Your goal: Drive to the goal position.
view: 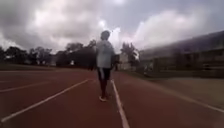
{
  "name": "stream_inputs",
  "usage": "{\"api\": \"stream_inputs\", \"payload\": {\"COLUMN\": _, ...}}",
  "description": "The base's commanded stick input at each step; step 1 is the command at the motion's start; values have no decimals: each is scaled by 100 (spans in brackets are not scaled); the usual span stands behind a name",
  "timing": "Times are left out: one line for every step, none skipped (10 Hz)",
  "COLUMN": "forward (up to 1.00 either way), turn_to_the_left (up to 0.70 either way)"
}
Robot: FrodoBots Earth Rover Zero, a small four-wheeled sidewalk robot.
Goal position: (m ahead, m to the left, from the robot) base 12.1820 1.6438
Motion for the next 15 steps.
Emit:
{"api": "stream_inputs", "payload": {"forward": 70, "turn_to_the_left": 0}}
{"api": "stream_inputs", "payload": {"forward": 70, "turn_to_the_left": 0}}
{"api": "stream_inputs", "payload": {"forward": 70, "turn_to_the_left": 0}}
{"api": "stream_inputs", "payload": {"forward": 70, "turn_to_the_left": 0}}
{"api": "stream_inputs", "payload": {"forward": 70, "turn_to_the_left": 0}}
{"api": "stream_inputs", "payload": {"forward": 70, "turn_to_the_left": 0}}
{"api": "stream_inputs", "payload": {"forward": 70, "turn_to_the_left": 0}}
{"api": "stream_inputs", "payload": {"forward": 70, "turn_to_the_left": 0}}
{"api": "stream_inputs", "payload": {"forward": 70, "turn_to_the_left": 0}}
{"api": "stream_inputs", "payload": {"forward": 70, "turn_to_the_left": 0}}
{"api": "stream_inputs", "payload": {"forward": 70, "turn_to_the_left": 0}}
{"api": "stream_inputs", "payload": {"forward": 70, "turn_to_the_left": 0}}
{"api": "stream_inputs", "payload": {"forward": 70, "turn_to_the_left": 0}}
{"api": "stream_inputs", "payload": {"forward": 70, "turn_to_the_left": 0}}
{"api": "stream_inputs", "payload": {"forward": 70, "turn_to_the_left": 0}}
